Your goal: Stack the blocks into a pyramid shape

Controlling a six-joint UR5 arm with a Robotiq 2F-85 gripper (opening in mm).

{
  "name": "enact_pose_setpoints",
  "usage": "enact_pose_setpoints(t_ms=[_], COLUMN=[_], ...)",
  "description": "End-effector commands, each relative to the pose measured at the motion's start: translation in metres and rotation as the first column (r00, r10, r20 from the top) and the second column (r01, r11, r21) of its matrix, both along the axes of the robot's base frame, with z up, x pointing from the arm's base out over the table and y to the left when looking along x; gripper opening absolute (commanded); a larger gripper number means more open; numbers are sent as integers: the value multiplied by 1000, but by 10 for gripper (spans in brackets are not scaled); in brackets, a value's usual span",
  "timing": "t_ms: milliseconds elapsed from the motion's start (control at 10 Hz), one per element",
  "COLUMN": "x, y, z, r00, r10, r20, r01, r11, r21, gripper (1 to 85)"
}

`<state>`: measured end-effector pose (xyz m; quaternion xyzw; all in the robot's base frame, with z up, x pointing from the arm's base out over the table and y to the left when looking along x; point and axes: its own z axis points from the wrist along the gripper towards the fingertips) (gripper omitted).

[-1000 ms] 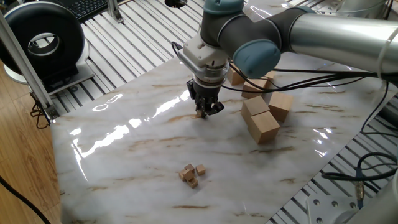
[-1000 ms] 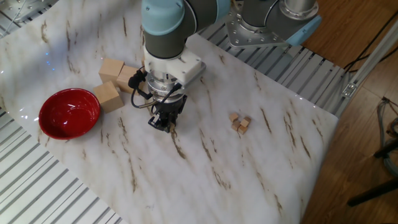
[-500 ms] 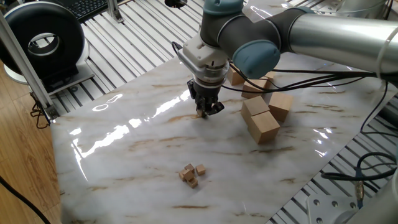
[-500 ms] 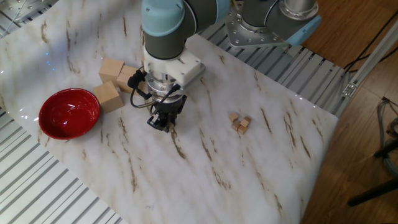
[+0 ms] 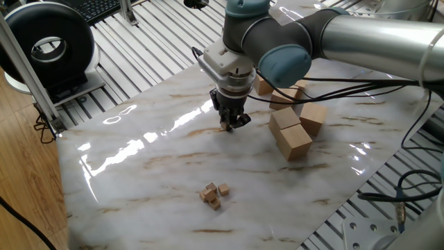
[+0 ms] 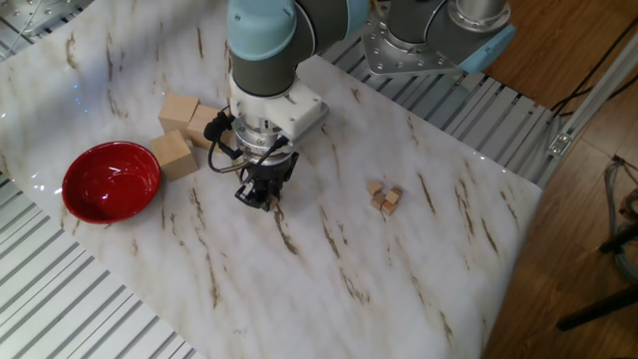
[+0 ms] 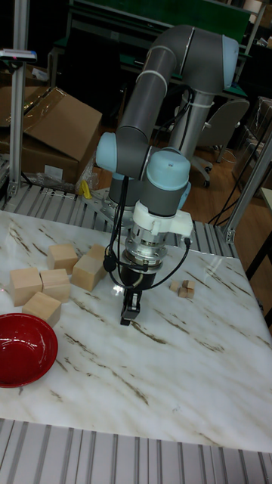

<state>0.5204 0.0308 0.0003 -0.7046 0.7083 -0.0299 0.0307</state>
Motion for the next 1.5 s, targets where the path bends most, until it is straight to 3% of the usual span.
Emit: enact_pose_setpoints(t_ms=[0,1400], x=[4,3], y=[7,0], z=[1,3], r00=[1000,999], r10=[9,46], r20=[4,-2], r01=[-9,-46], r11=[1000,999], r21=[4,10], gripper=[307,527])
